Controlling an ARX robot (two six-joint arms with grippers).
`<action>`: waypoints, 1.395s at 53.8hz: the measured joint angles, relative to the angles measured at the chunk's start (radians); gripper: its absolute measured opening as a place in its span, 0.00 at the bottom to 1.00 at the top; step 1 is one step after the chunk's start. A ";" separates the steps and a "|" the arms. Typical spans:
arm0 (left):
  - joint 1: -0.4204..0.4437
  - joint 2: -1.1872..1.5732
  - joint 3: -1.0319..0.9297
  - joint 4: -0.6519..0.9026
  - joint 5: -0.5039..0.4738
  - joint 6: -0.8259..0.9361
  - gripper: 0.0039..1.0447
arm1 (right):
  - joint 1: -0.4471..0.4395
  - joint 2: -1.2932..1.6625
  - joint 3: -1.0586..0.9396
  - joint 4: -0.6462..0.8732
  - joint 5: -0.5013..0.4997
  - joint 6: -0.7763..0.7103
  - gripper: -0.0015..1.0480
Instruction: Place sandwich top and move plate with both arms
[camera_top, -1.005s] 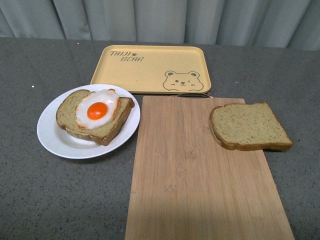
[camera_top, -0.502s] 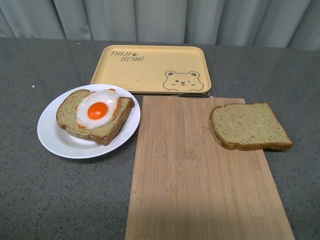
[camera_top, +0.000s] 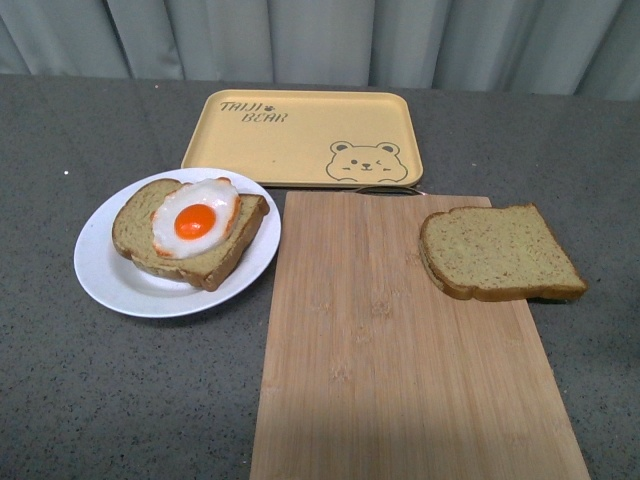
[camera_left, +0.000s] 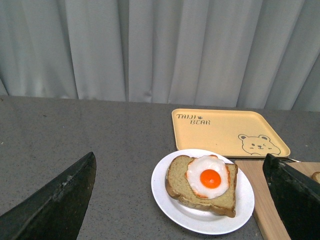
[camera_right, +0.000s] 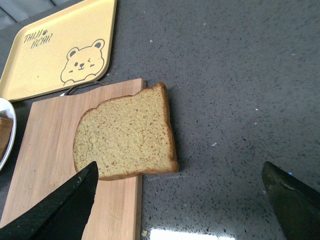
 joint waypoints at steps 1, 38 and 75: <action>0.000 0.000 0.000 0.000 0.000 0.000 0.94 | -0.002 0.029 0.019 -0.009 -0.009 -0.005 0.91; 0.000 0.000 0.000 0.000 0.000 0.000 0.94 | 0.080 0.566 0.433 -0.238 -0.231 0.125 0.91; 0.000 0.000 0.000 0.000 0.000 0.000 0.94 | 0.126 0.513 0.407 -0.198 -0.207 0.195 0.03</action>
